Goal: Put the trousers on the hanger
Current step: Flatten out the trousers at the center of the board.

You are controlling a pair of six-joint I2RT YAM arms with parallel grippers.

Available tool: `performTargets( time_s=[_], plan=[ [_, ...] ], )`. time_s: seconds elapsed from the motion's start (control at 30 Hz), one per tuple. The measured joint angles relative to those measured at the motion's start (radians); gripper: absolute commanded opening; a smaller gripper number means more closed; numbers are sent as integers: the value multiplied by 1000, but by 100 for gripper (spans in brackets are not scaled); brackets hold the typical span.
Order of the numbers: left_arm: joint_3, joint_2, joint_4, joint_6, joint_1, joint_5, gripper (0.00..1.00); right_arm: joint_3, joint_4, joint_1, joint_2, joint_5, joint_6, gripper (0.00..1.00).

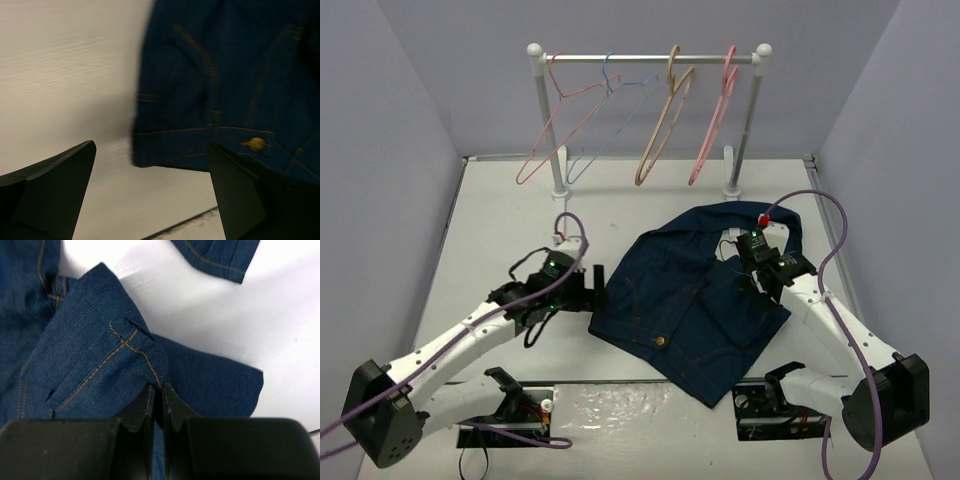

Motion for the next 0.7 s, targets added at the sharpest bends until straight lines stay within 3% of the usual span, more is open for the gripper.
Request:
performTargets(
  time_s=[0.13,0.37,0.53,0.7],
  plan=[
    [34,147,129,-161,-222,-43,91,-16,7,0,10,-27,1,0],
    [159,527,279,-348,-392,-111,90,-16,33,0,34,-49,4,1],
    [193,614,306,-418,-372,-133,89,-16,36,0,33,-53,4,4],
    [122,557,322,-443,-225,-128,85,-14,34,0,21,-58,4,2]
  ],
)
